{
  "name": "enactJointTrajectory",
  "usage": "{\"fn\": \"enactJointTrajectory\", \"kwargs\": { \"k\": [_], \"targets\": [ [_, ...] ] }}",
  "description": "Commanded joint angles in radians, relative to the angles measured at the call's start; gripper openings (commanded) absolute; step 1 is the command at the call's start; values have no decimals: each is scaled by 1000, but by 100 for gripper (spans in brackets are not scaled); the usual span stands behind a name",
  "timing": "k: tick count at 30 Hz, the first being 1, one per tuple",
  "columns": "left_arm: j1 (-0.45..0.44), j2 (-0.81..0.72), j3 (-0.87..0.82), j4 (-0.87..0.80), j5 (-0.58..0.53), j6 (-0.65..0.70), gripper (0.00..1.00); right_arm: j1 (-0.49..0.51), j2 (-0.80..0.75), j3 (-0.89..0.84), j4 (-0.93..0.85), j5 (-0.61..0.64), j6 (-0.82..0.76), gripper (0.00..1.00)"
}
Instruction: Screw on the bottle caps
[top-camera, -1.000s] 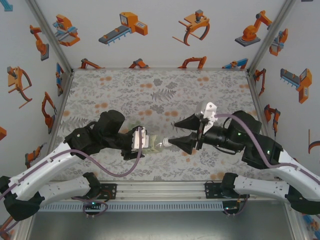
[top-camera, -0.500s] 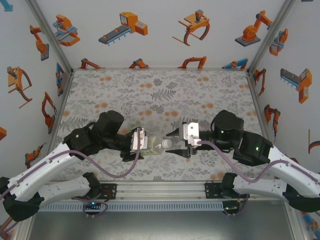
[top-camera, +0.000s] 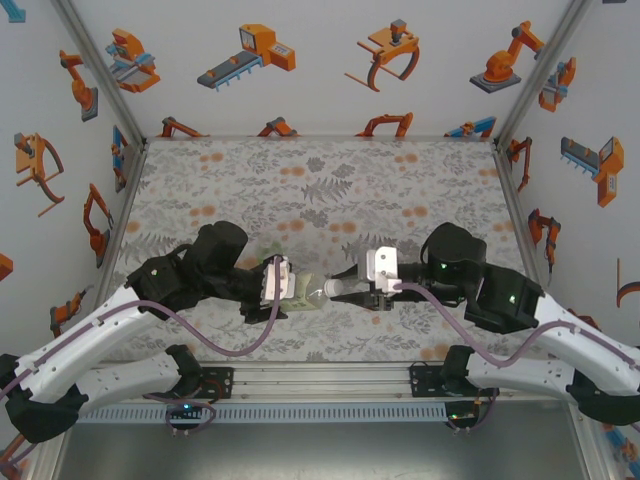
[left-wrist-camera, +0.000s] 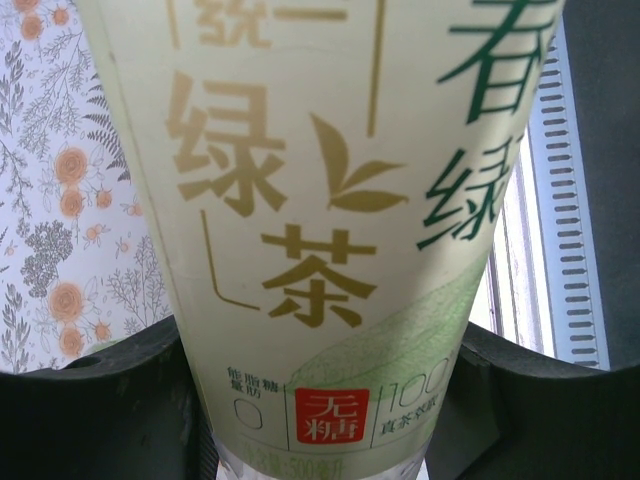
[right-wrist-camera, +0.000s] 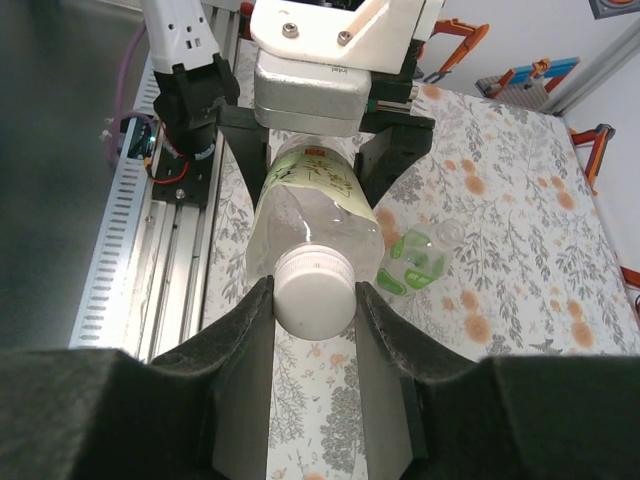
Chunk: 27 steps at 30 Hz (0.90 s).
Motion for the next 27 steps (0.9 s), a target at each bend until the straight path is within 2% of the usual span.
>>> {"fn": "enactJointTrajectory", "kwargs": {
  "k": [1, 6, 9, 12, 14, 15, 18, 21, 24, 26, 27],
  "targets": [
    [-4, -10, 4, 41, 8, -8, 0, -2, -23, -56, 121, 104, 163, 0],
    [-3, 3, -15, 102, -39, -13, 0, -1, -55, -150, 271, 319, 569, 0],
    [-3, 22, -16, 122, -68, -5, 0, -3, -53, -188, 292, 518, 945, 0],
    [-4, 37, -15, 135, -103, 2, 0, -1, -32, -165, 183, 653, 1294, 0],
    [-3, 43, -13, 135, -114, 8, 0, -1, -11, -86, -51, 742, 1560, 0],
    [-2, 46, -14, 135, -115, 11, 0, 0, 4, -63, -85, 742, 1599, 0],
    [-3, 48, -17, 136, -111, 16, 0, 3, 56, -14, -64, 678, 1591, 0],
    [-3, 55, -16, 137, -100, 17, 0, 2, 96, 31, -52, 650, 1492, 2],
    [-3, 57, -13, 123, -88, 18, 0, 3, 106, 51, 2, 605, 1277, 42],
    [-3, 52, -14, 115, -78, 18, 0, 3, 99, 56, 21, 564, 1131, 57],
    [-3, 49, -15, 112, -72, 18, 0, 3, 94, 60, 18, 553, 1078, 60]
  ]
}}
